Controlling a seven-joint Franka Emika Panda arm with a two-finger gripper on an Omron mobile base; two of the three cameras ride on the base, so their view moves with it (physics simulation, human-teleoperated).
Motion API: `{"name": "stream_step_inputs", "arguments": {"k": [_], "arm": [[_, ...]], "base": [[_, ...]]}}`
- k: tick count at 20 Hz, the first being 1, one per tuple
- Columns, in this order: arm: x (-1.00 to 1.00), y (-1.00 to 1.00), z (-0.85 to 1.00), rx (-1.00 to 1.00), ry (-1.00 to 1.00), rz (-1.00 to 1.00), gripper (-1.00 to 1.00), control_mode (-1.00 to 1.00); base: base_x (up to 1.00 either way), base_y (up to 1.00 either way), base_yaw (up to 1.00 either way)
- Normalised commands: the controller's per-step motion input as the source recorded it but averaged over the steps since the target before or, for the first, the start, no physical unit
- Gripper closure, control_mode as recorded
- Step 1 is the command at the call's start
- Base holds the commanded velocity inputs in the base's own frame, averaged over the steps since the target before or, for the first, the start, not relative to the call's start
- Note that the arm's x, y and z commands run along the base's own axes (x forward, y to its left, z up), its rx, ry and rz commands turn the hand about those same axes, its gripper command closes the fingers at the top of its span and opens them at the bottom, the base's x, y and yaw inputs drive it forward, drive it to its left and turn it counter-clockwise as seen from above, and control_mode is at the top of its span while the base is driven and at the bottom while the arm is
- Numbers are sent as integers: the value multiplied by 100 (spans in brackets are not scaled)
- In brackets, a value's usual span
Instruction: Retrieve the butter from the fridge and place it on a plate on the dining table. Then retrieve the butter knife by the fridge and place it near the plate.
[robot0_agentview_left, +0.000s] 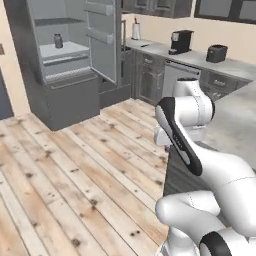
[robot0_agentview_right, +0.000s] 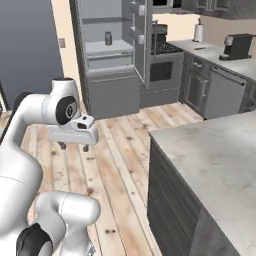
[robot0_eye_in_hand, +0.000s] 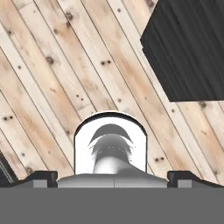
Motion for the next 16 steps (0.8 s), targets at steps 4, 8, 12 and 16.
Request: {"name": "stream_step_inputs", "arguments": {"k": [4, 8, 12, 16], "arm": [[0, 0, 0, 0, 0, 0, -100, 100], [0, 0, 0, 0, 0, 0, -100, 100], [0, 0, 0, 0, 0, 0, -100, 100], [0, 0, 0, 0, 0, 0, -100, 100]], "base": [[100, 99, -58], [100, 100, -53], [100, 100, -51], [100, 100, -51]]}}
